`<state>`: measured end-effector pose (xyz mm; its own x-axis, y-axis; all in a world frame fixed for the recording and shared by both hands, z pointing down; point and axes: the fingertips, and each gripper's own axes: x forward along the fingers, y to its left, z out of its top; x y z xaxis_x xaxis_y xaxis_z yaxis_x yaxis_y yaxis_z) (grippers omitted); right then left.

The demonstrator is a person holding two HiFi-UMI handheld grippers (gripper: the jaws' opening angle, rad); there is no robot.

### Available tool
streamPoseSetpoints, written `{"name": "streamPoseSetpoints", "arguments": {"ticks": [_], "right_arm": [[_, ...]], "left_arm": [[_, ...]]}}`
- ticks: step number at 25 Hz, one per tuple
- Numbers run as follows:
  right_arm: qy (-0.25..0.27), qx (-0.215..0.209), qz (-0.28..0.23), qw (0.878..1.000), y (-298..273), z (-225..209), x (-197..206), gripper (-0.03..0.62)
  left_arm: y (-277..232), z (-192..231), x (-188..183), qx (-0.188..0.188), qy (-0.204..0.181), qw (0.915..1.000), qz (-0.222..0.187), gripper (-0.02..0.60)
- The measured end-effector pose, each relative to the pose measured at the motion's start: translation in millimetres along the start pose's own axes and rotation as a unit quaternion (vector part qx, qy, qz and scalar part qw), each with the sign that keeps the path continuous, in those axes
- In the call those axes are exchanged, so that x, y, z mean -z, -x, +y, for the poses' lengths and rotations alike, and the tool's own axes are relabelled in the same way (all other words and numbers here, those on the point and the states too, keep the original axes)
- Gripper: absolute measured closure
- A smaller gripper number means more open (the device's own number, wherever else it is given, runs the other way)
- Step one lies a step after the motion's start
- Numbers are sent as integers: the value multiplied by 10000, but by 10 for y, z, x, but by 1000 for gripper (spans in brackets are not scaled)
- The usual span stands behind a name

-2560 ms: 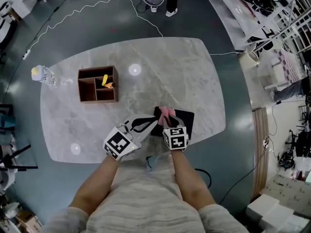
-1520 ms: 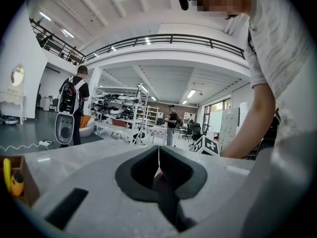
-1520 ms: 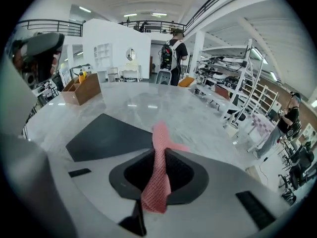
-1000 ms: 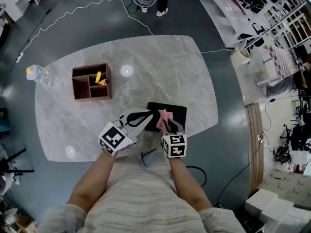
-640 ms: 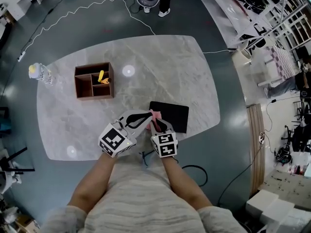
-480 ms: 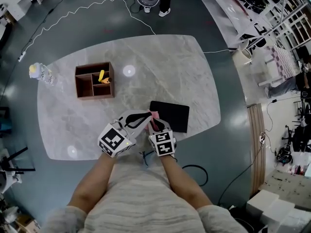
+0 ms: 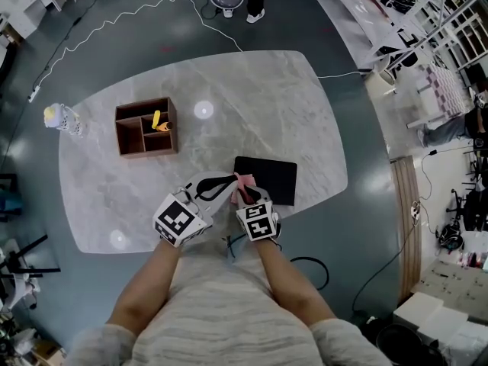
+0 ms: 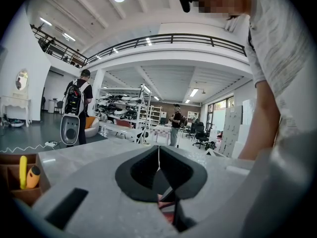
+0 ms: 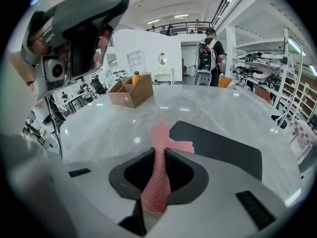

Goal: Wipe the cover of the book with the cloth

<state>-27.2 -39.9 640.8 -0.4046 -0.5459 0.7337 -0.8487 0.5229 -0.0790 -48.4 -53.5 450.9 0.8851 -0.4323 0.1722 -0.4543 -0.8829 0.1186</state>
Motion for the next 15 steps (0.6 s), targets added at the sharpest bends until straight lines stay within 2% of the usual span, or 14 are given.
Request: {"name": "streamPoseSetpoints", "arguments": {"ticks": [15], "right_arm": [[-241,731,203,9968,351,-806,437,537]], "left_arm": [[-180,10,88,180,54,9997,137,566]]}}
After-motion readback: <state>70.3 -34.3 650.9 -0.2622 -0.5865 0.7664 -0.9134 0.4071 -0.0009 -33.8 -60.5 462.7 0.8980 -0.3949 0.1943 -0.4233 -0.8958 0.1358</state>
